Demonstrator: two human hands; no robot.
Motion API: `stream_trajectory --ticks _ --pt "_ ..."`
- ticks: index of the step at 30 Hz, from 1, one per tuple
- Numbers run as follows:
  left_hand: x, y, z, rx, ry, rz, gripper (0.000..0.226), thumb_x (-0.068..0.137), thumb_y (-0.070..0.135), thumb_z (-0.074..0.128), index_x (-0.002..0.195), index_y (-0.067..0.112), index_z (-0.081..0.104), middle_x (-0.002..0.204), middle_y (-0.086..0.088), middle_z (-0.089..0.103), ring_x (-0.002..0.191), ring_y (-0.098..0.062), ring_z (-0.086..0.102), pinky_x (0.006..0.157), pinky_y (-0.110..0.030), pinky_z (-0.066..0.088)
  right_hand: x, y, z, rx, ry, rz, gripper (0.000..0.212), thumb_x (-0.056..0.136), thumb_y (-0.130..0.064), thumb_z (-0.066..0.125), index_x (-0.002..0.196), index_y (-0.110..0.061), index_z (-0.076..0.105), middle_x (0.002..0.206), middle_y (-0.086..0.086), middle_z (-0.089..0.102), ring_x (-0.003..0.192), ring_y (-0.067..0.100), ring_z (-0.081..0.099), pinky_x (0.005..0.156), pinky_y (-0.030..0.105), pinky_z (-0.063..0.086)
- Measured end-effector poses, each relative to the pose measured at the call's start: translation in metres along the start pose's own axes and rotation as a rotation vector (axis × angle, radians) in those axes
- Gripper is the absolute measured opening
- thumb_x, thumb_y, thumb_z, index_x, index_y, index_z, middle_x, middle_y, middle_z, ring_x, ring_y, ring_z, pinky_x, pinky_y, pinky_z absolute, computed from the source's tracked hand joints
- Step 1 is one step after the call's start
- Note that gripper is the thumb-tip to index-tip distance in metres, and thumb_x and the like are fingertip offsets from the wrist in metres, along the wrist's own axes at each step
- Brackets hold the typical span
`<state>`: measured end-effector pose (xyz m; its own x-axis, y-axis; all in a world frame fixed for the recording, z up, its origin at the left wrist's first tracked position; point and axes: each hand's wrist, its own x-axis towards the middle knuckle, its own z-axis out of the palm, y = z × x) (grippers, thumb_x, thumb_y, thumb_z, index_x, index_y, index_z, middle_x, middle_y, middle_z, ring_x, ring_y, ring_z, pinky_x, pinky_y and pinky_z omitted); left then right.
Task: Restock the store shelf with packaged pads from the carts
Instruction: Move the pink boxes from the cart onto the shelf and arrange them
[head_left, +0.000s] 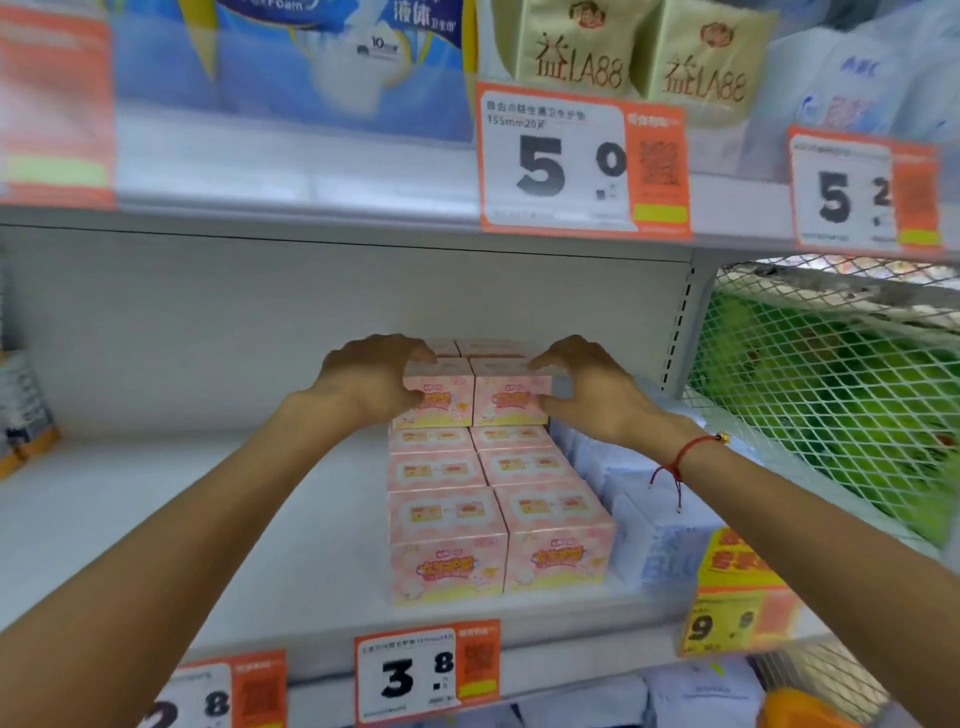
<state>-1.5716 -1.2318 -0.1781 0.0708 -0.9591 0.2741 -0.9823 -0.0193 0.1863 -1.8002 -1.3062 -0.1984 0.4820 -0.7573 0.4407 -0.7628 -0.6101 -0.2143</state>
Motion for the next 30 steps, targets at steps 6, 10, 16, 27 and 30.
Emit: stream_trajectory --ticks 6,10,16,27,30 --pt "-0.061 0.05 -0.008 -0.086 0.016 0.14 0.029 0.087 0.035 0.06 0.116 0.034 0.062 0.114 0.016 0.064 0.106 -0.012 0.061 0.09 -0.029 0.046 -0.08 0.0 -0.045 0.062 -0.053 0.043 0.026 0.083 -0.011 0.067 0.108 -0.019 0.067 0.09 -0.004 0.056 0.074 0.017 0.052 0.07 0.026 0.039" --pt "-0.101 0.101 0.007 -0.167 -0.021 0.268 0.025 0.085 0.033 0.062 0.109 0.033 0.065 0.108 0.015 0.067 0.102 -0.012 0.064 0.089 -0.029 0.049 -0.152 0.005 -0.071 0.133 -0.123 0.114 0.018 0.082 -0.007 0.066 0.094 -0.019 0.071 0.069 -0.01 0.06 0.057 -0.003 0.055 0.065 0.019 0.04" --pt "-0.161 0.191 0.042 -0.248 -0.128 0.473 0.023 0.083 0.032 0.059 0.104 0.036 0.066 0.106 0.015 0.069 0.103 -0.013 0.063 0.087 -0.03 0.049 -0.26 0.02 -0.099 0.08 -0.388 0.284 0.023 0.079 0.0 0.062 0.098 -0.009 0.072 0.078 0.006 0.068 0.06 -0.008 0.057 0.063 0.006 0.04" --pt "-0.214 0.298 0.15 -0.013 -0.729 0.756 0.025 0.086 0.016 0.061 0.109 0.013 0.069 0.111 -0.006 0.069 0.105 -0.025 0.063 0.089 -0.04 0.052 -0.413 0.076 -0.054 0.124 -1.0 0.801 0.027 0.093 -0.016 0.056 0.119 -0.01 0.064 0.109 0.003 0.067 0.086 0.014 0.063 0.07 0.019 0.053" --pt "-0.228 0.307 0.177 0.305 -1.132 0.787 0.038 0.09 0.009 0.06 0.128 0.007 0.057 0.121 -0.013 0.062 0.105 -0.025 0.058 0.09 -0.038 0.049 -0.43 0.079 -0.032 0.104 -1.273 0.914 0.04 0.097 -0.032 0.05 0.134 -0.019 0.052 0.137 0.005 0.054 0.112 0.023 0.059 0.087 0.031 0.052"
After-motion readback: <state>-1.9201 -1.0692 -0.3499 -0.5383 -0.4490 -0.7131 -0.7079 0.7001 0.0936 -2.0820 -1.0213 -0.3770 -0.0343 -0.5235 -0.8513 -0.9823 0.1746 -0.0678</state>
